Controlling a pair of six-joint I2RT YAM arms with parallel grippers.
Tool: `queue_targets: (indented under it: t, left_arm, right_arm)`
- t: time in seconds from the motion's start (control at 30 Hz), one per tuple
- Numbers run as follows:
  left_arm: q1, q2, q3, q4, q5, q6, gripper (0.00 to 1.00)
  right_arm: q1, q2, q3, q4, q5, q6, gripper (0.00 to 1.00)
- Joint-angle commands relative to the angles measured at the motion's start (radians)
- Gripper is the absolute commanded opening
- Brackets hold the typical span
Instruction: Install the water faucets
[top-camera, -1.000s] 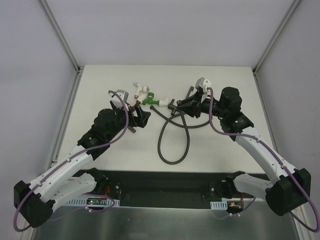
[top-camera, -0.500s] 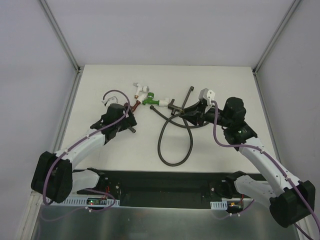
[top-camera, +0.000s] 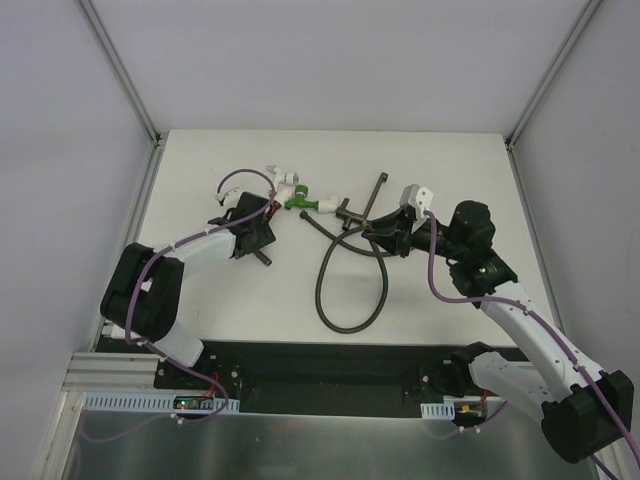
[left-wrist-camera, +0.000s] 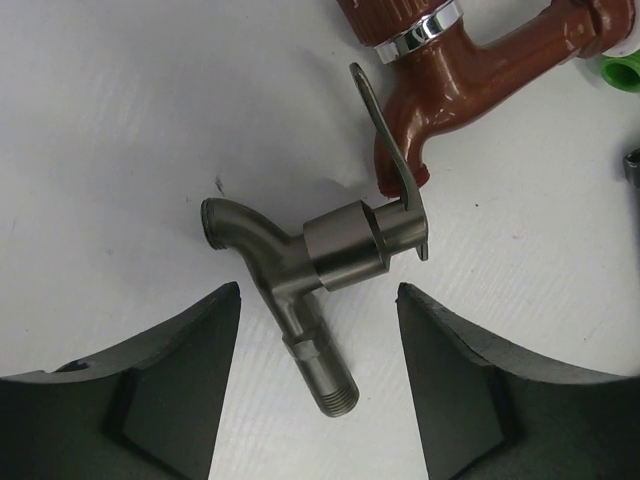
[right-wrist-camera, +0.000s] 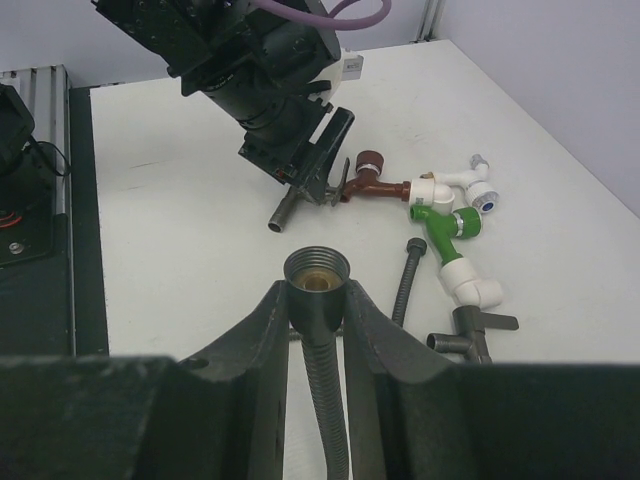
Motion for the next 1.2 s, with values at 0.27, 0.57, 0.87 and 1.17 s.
queue_targets:
  t: [0.27, 0.57, 0.87, 1.17]
  left_arm:
    - [0.0, 0.09, 0.059, -0.066, -0.012, -0.021, 0.54]
    - [0.0, 0.097, 0.061, -0.067, 0.028, -0.023, 0.38]
    - [0.0, -0.054, 0.038, -0.066, 0.014, -0.021, 0.01]
    - [0.0, -0.337, 0.089, -0.046, 0.051, 0.101, 0.0]
  right_arm:
    - [0.007, 0.001, 0.011, 0.06, -0.024, -0.024, 0.02]
    - [0.014, 0.015, 0.017, 0.06, -0.019, -0.023, 0.02]
    - [0.027, 0.019, 0.028, 0.057, -0.033, -0.006, 0.02]
    - [0.096, 0.048, 0.054, 0.056, 0.01, -0.003, 0.02]
